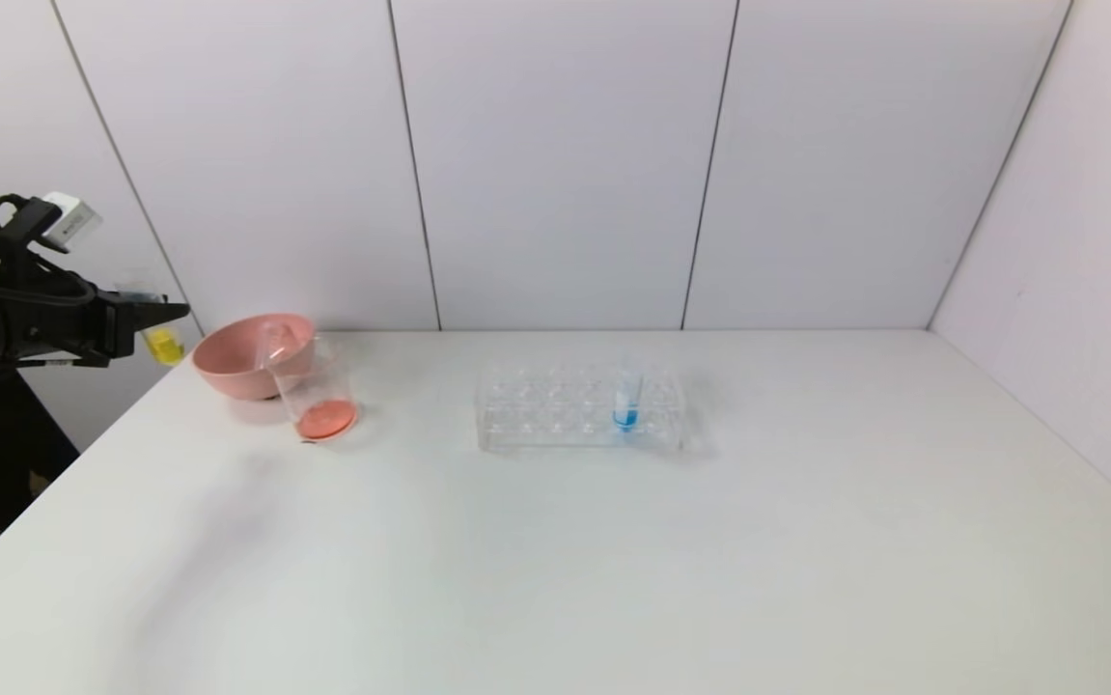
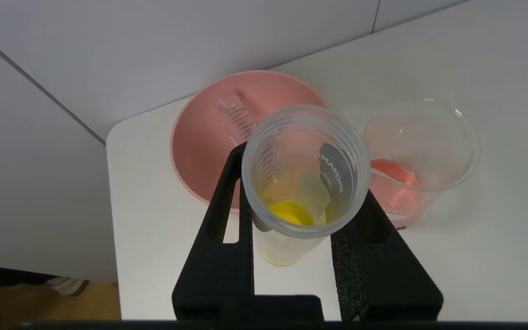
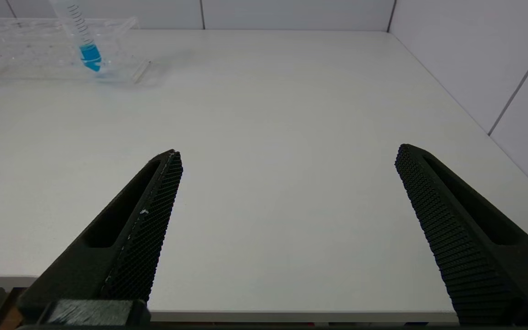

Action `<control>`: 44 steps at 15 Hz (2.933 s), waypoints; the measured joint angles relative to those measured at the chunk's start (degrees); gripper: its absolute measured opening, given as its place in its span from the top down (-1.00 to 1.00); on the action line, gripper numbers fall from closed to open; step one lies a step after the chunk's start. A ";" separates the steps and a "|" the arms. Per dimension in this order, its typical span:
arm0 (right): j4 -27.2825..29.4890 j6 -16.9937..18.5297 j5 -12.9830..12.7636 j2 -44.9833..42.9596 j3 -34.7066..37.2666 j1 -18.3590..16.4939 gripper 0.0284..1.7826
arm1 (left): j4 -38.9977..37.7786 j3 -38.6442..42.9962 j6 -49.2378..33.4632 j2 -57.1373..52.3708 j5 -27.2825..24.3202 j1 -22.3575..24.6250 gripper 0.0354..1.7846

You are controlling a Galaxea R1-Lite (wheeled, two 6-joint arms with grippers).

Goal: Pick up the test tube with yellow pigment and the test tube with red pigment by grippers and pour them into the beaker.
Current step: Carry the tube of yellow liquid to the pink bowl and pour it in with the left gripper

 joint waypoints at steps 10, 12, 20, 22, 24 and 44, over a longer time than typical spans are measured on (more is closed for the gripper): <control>0.00 0.00 0.00 0.00 0.00 0.02 -0.91 | 42.81 -26.71 31.89 5.16 -1.69 0.20 0.48; 0.00 0.00 0.00 0.00 0.00 0.02 -0.91 | 48.03 -31.15 36.28 6.67 -1.68 0.09 0.48; 0.00 0.00 0.00 0.00 0.00 0.02 -0.91 | 58.42 -41.57 44.39 10.92 -0.89 -0.38 0.48; 0.00 0.00 0.00 0.00 0.00 0.00 -0.91 | 58.39 -41.66 44.46 11.30 -0.80 -0.57 0.48; 0.00 0.00 0.00 0.00 0.00 0.00 -0.91 | 58.44 -41.52 44.69 11.64 -0.87 -1.16 0.48; 0.00 -0.02 0.00 0.01 0.00 0.02 -0.91 | 60.47 -42.37 52.48 12.91 3.50 -6.12 0.48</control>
